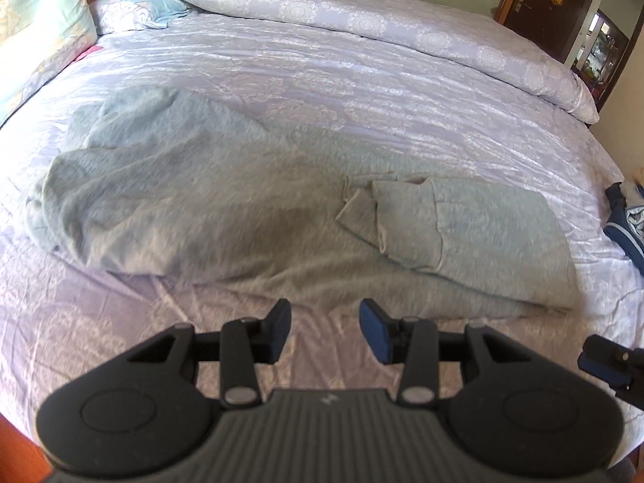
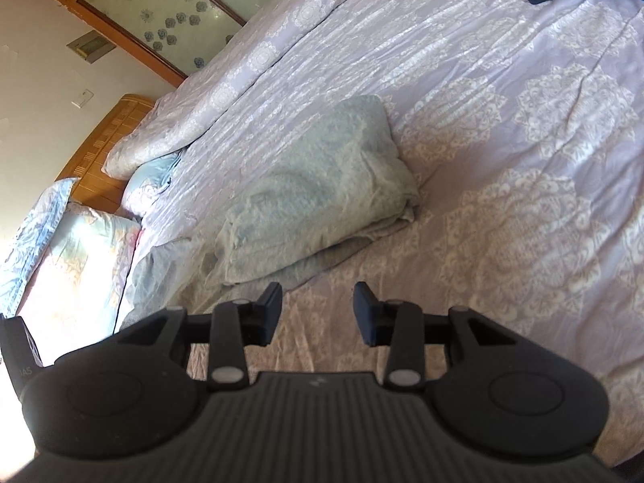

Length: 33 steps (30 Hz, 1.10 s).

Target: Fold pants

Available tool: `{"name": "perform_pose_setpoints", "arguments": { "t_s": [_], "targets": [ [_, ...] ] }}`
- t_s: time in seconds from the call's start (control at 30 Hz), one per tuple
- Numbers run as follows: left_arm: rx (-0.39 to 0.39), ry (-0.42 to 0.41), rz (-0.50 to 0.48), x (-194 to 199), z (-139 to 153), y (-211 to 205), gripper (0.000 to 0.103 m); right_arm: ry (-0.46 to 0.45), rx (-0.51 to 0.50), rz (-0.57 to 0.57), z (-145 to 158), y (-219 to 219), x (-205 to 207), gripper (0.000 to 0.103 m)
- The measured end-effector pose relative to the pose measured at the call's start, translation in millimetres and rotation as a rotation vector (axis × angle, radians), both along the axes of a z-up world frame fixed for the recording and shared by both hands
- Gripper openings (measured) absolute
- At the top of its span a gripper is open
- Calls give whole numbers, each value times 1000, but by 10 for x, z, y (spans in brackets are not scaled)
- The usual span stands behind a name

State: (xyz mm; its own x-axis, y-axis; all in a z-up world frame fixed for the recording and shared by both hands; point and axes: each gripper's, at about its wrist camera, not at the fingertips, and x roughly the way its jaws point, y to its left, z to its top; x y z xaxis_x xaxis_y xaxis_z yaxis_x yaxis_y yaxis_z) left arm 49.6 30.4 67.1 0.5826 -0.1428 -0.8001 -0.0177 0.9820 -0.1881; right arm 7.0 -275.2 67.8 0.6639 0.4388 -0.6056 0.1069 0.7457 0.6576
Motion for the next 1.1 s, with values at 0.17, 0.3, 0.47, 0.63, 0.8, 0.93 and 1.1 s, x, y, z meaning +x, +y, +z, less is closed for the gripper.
{"name": "perform_pose_setpoints", "arguments": {
  "t_s": [0.17,0.3,0.47,0.63,0.8,0.93,1.1],
  "targets": [
    [2,1,13,-48,-64,63,43,22,-15,11,-28,64,-5,42],
    [-6,2,25,-52,-131,140,43,53,-23,8,-75,89,-6,42],
    [-1,-15,24,-83,-241,195,45,75,-43,4,-105,135,-13,43],
    [-10,-57,-23,-158,-380,193,48,87,-64,-10,-107,166,2,44],
    [92,-160,-104,-298,-474,91,48,139,-90,-10,-195,208,14,44],
    [122,-207,-133,-369,-517,65,50,136,-84,-24,-170,185,9,44],
    [40,-207,-121,-388,-485,202,50,120,-78,-52,-105,137,14,45]
  ]
}}
